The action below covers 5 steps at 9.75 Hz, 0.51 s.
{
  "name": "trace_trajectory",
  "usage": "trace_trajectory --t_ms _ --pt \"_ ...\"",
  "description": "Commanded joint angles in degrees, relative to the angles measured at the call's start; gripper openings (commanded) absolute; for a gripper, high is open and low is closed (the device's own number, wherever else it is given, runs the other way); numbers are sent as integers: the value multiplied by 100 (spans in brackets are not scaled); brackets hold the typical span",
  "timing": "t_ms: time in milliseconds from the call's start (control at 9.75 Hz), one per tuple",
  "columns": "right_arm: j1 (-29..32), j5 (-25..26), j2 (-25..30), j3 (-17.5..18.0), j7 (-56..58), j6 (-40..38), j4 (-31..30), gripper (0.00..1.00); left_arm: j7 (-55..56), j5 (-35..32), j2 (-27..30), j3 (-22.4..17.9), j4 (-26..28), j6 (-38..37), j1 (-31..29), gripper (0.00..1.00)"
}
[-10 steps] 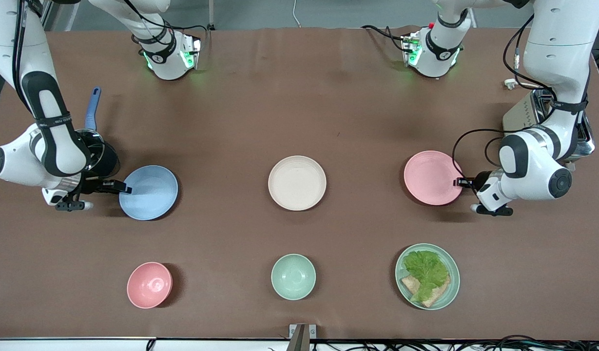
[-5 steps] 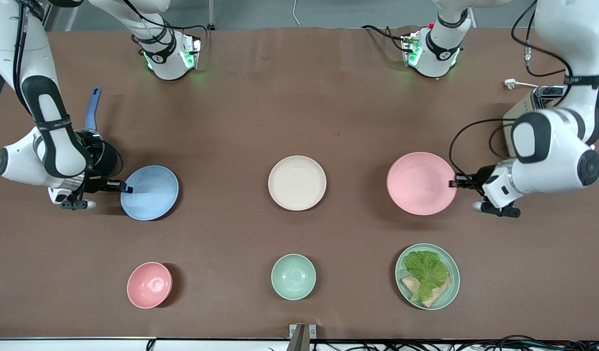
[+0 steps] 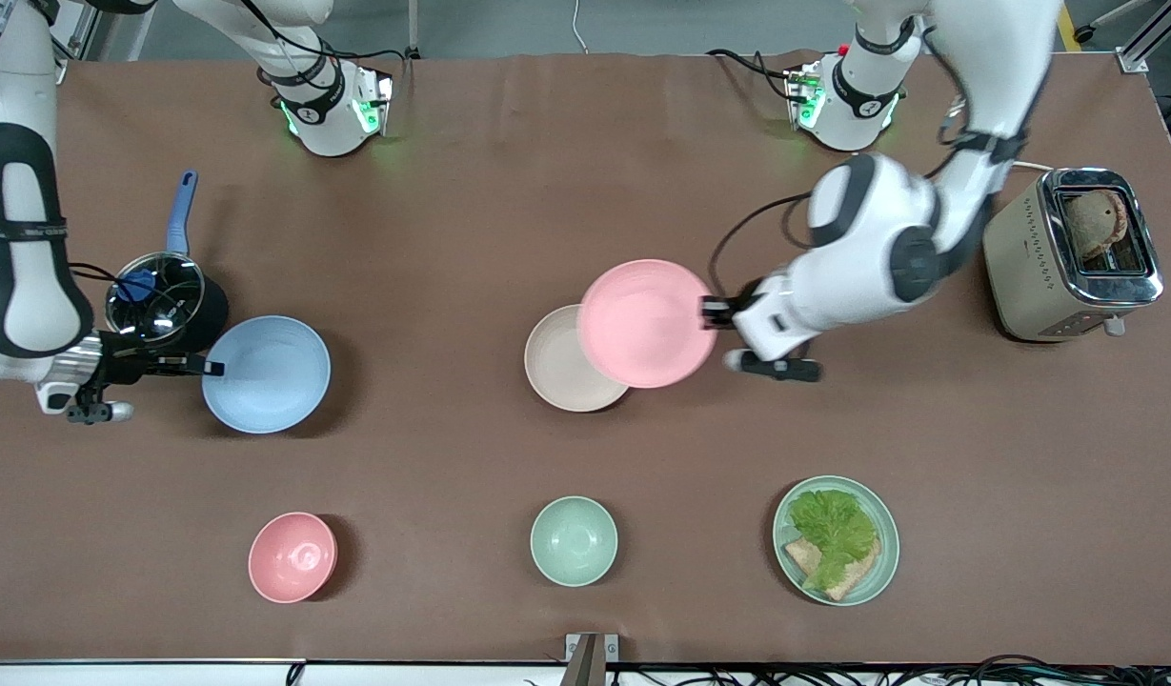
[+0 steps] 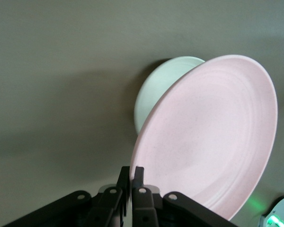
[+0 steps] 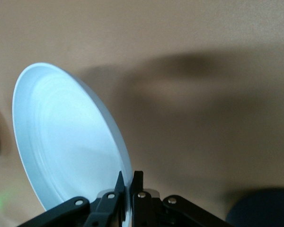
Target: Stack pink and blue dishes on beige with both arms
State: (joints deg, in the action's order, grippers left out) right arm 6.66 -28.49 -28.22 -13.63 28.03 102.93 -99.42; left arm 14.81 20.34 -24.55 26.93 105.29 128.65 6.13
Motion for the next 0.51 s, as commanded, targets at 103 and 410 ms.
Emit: trace_trajectory --t_ms 103,410 --pt "-366 423 377 0 -1341 -1011 756 1 1395 -1595 -1313 84 -122 1326 450 4" --pt "-1095 616 747 105 -2597 -1021 704 1 2104 -2509 -1482 102 -210 1347 520 100"
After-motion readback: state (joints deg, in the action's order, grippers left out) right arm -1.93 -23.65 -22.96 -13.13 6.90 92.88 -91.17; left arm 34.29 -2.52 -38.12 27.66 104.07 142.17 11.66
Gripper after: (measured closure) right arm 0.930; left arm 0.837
